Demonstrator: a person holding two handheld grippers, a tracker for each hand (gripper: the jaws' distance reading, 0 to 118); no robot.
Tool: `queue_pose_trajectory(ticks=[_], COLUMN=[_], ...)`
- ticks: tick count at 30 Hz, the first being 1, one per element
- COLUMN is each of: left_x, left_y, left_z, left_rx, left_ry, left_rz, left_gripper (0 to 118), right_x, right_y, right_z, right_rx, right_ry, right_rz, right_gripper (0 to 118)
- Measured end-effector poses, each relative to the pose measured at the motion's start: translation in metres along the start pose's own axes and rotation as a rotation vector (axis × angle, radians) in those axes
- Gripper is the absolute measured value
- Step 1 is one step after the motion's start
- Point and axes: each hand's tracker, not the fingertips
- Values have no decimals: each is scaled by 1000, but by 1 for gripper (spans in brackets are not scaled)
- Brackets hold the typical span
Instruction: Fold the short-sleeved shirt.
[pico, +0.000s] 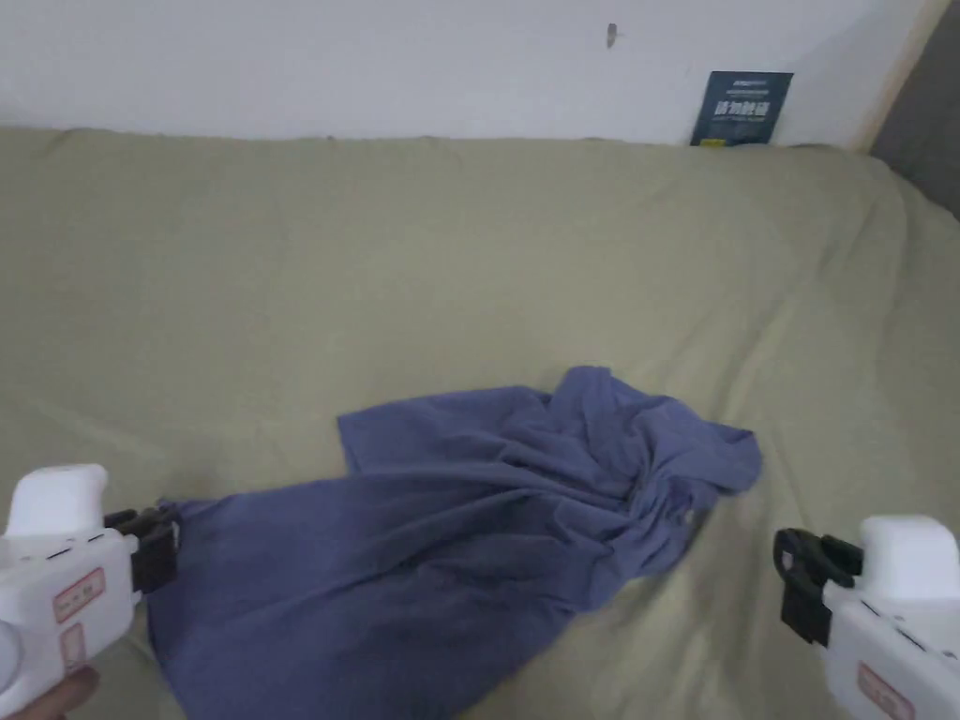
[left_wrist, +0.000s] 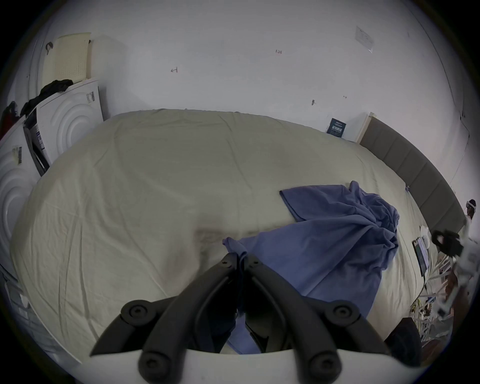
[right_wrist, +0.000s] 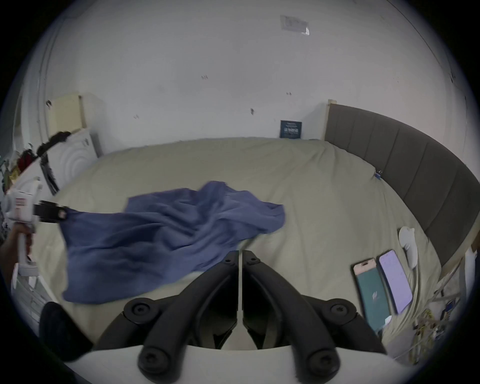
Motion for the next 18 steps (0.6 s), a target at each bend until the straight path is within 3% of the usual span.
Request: queue_pose_trajectory(ticks=[1, 3, 4, 5, 9, 11, 14, 15, 16, 17, 18], left_x=[1, 2, 4, 5, 4, 4, 11, 12, 5, 4, 3], left_y=[1, 3, 5, 6, 10, 12, 14, 14, 13, 13, 12], left_z=[-1, -2, -2, -3, -9, -12, -14, -16, -21, -23, -24], left_rx=[-2, -2, -3, -4, -13, -21, -29, -33, -37, -39, -42], left_ry=[-3, -6, -9, -8, -3, -4, -7, -6, -9, -9, -9], left_rz=[2, 5, 7, 9, 5, 2, 4, 6, 9, 9, 7], left_gripper=[1, 1, 1, 1, 1, 1, 1, 1, 1, 1, 1], right_x=[17, 44, 55, 62, 84, 79, 67, 62, 58, 54, 52], right_y=[11, 32, 44, 52, 89, 96, 91, 86, 80, 74, 68], right_z=[-24, -70, -94, -112, -199, -208, -234, -242, -246, -246, -239], right_rx=[-16, -139, -203, -152, -305, -358, -439, -478, -516, -523, -497], right_ry=[1, -4, -7, -30, -122, -159, -177, -199, -212, -192, -162], right_rz=[-12, -44, -75, -106, -238, -284, -234, -192, -153, -127, -112], right_gripper=[29, 107, 117, 117, 117, 117, 117, 112, 89, 74, 68])
